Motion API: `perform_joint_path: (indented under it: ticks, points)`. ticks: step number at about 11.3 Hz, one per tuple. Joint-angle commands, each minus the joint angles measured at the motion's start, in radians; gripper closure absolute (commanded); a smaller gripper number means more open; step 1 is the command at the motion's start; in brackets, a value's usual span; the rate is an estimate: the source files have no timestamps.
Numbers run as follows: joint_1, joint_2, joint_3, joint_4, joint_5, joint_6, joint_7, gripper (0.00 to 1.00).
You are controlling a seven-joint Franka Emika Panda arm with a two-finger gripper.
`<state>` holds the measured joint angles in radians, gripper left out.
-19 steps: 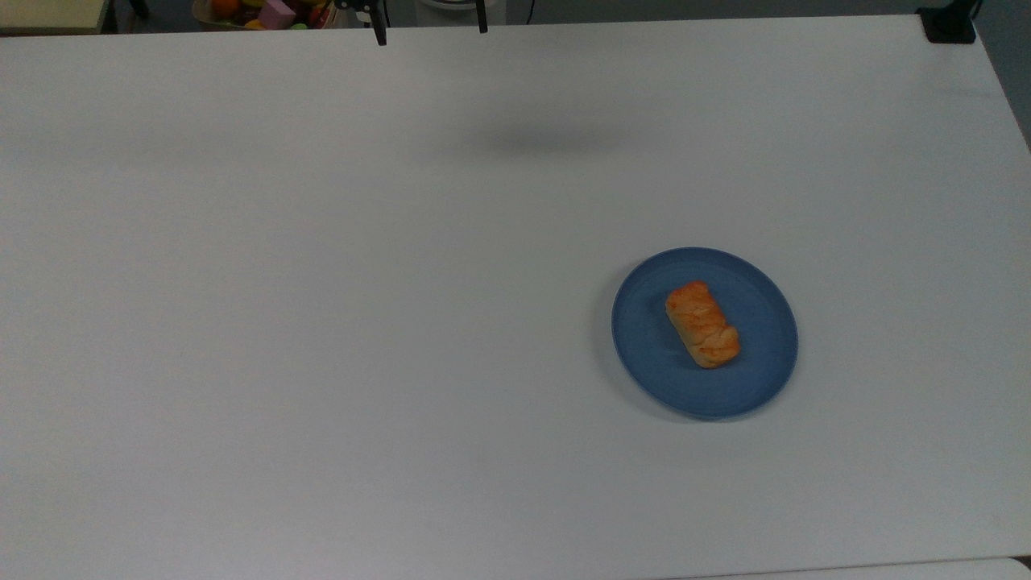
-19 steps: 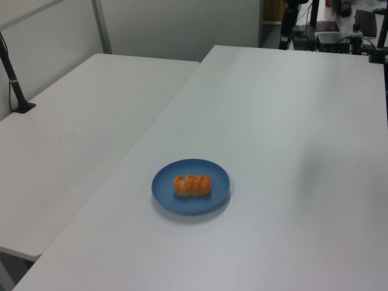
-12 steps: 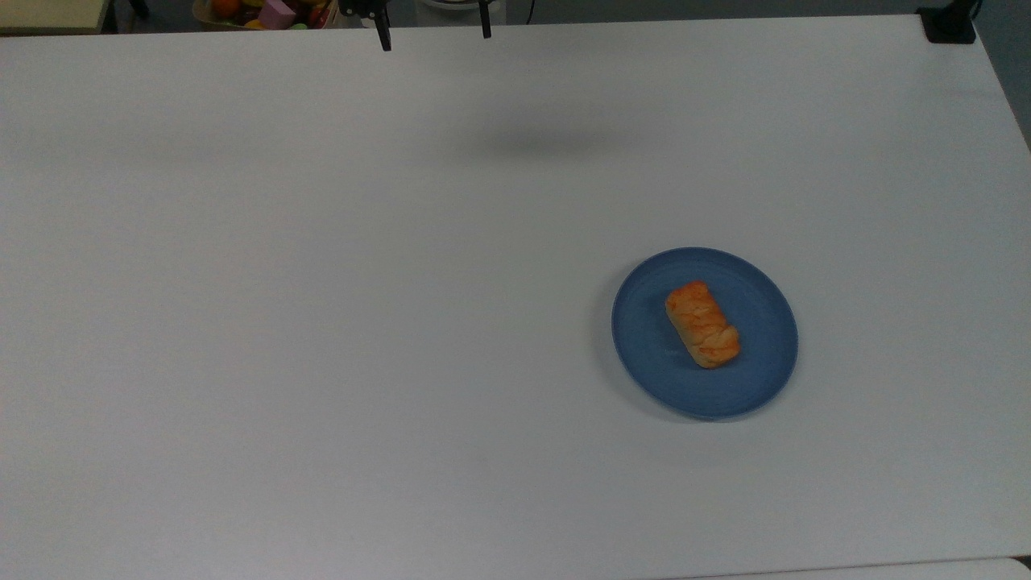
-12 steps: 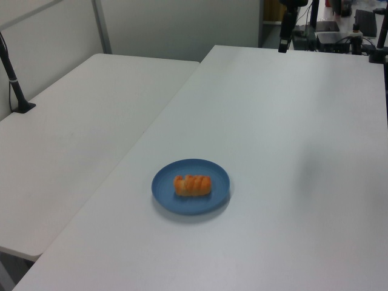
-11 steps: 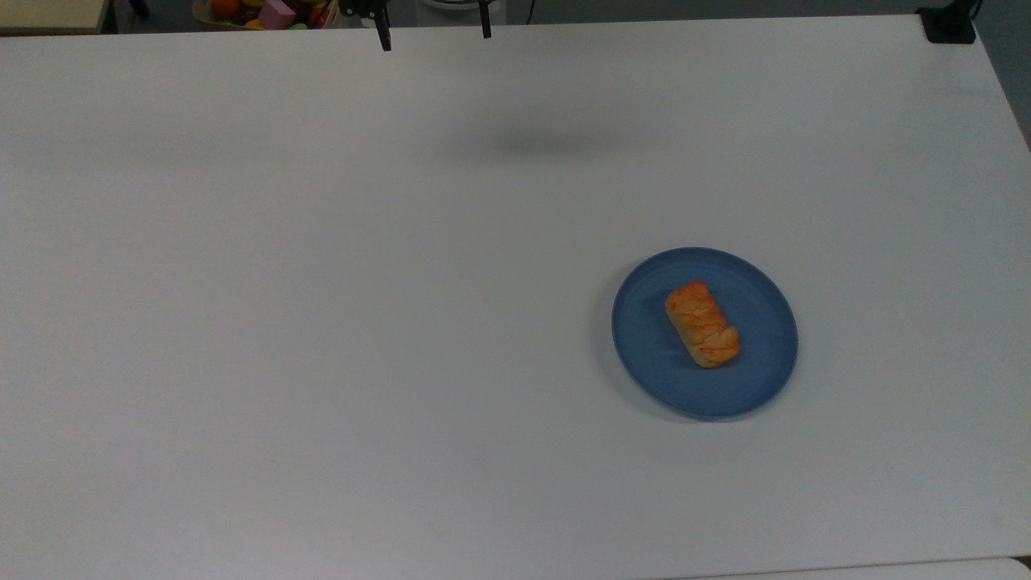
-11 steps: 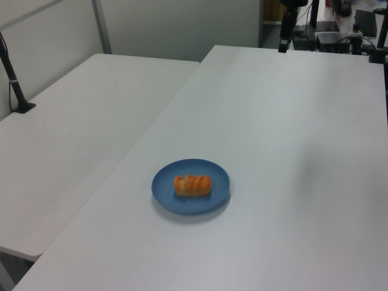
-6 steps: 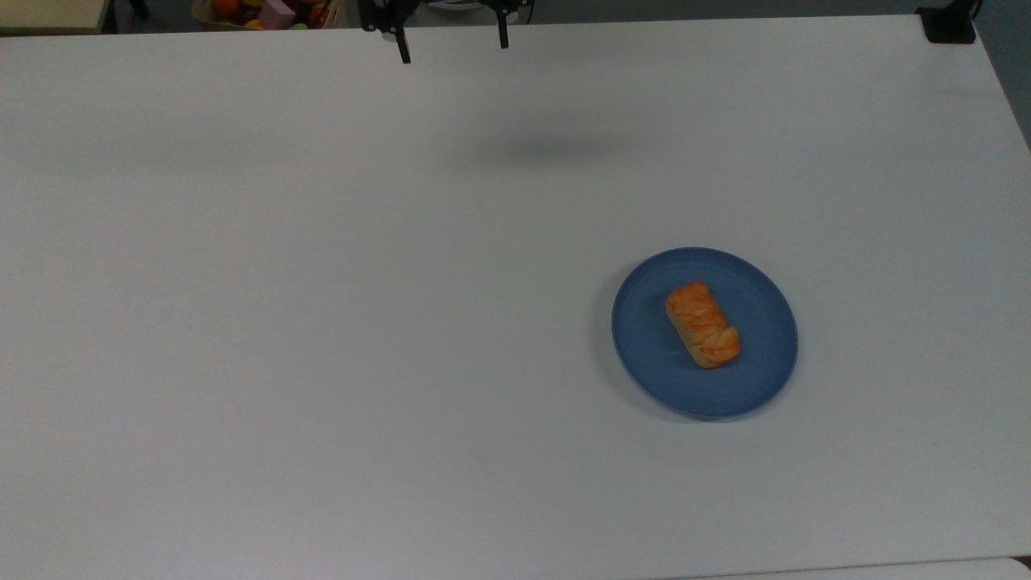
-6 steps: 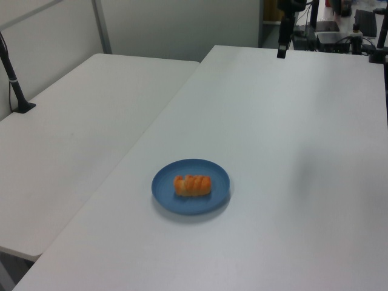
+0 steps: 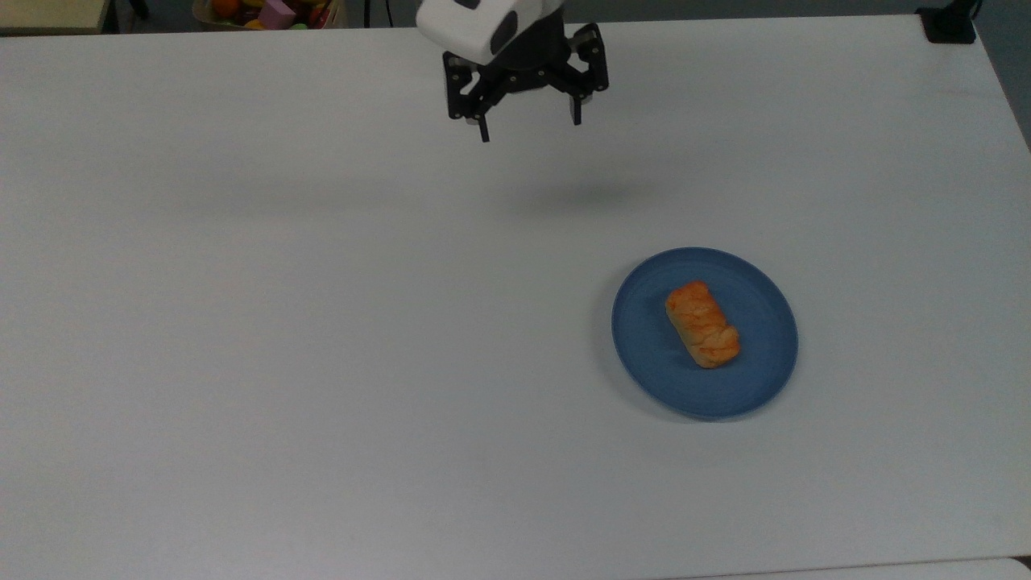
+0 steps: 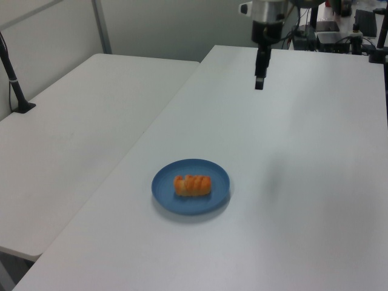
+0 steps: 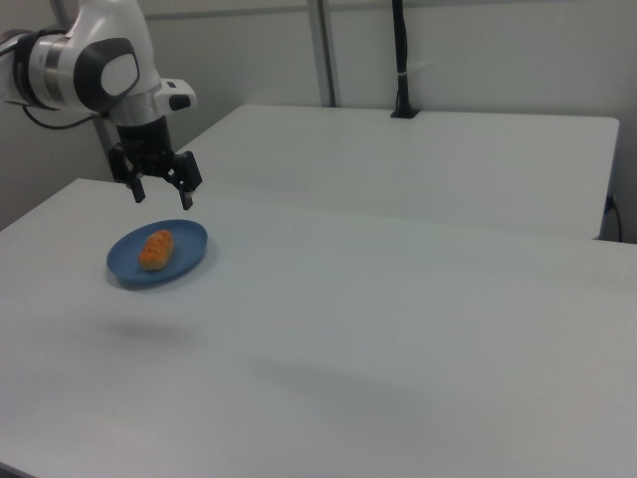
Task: Put the bread on the table
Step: 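Lower the open gripper onto the orange bread and close on it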
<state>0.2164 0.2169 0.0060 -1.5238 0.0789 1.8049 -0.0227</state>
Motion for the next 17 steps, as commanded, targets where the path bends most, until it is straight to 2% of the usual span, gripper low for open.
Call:
perform_joint_path:
  ticks: [1, 3, 8, 12, 15, 17]
  points:
    - [0.079, 0.148, 0.003, 0.183, 0.015, 0.008, 0.114, 0.0]
    - [0.103, 0.209, 0.005, 0.189, 0.016, 0.146, 0.202, 0.0]
    - [0.19, 0.372, 0.005, 0.188, 0.006, 0.416, 0.219, 0.0]
    - [0.239, 0.464, 0.003, 0.195, -0.016, 0.52, 0.222, 0.0]
    - [0.242, 0.519, 0.003, 0.198, -0.063, 0.58, 0.224, 0.0]
    - [0.242, 0.524, 0.003, 0.195, -0.077, 0.585, 0.224, 0.0]
